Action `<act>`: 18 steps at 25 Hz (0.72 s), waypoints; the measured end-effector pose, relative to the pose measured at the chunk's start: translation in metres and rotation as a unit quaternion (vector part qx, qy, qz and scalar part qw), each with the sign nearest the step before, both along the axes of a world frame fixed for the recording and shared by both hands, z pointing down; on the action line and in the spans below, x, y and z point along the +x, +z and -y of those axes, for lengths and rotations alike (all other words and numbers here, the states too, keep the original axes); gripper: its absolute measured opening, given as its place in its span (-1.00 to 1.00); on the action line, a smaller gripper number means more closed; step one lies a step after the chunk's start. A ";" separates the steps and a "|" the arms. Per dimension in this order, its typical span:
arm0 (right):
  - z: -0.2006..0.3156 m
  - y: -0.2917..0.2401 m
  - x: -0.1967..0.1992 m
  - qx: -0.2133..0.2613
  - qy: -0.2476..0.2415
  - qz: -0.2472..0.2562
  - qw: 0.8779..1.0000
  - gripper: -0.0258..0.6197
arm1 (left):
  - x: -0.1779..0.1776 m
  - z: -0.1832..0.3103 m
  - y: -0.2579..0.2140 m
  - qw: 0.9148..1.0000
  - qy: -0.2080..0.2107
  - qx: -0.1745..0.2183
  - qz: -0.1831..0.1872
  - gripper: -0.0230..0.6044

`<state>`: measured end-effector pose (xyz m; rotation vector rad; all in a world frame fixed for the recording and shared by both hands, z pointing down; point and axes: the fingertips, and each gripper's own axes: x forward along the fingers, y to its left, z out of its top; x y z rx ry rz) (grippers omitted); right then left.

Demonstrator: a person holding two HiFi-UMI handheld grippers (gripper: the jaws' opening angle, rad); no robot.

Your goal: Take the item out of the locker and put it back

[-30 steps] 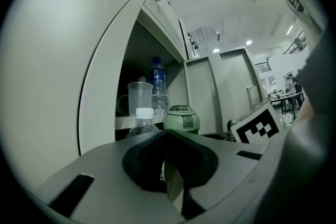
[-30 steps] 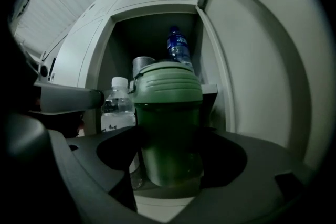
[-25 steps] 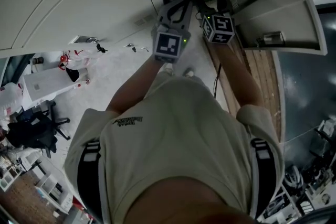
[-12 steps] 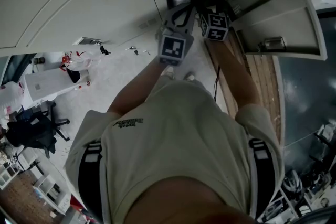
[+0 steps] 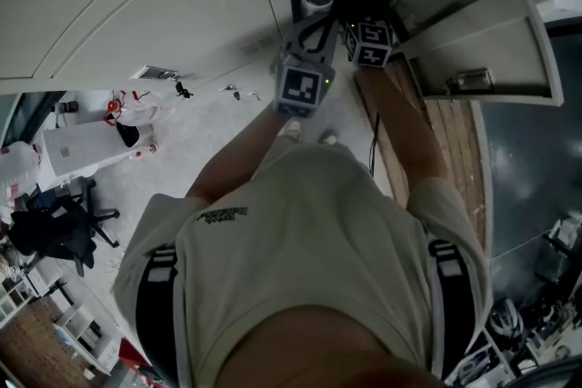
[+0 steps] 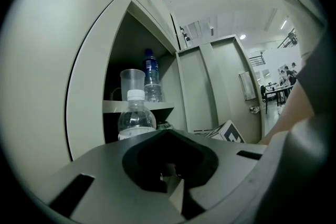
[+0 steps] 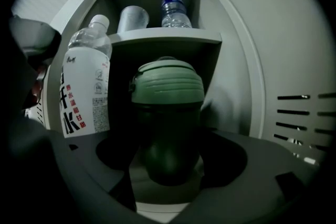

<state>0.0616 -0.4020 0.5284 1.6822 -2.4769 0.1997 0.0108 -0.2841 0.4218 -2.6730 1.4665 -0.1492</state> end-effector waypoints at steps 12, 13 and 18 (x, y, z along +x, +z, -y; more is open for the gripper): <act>0.002 -0.001 0.001 -0.001 -0.019 0.038 0.999 0.34 | 0.001 -0.002 0.001 1.000 0.000 -0.002 0.005 -0.88; 0.002 -0.004 0.002 0.002 -0.019 0.039 0.999 0.34 | 0.001 -0.002 0.001 1.000 0.000 -0.002 0.004 -0.88; -0.004 -0.021 0.003 0.014 -0.021 0.040 0.999 0.37 | 0.000 -0.004 0.002 1.000 -0.006 -0.005 0.007 -0.88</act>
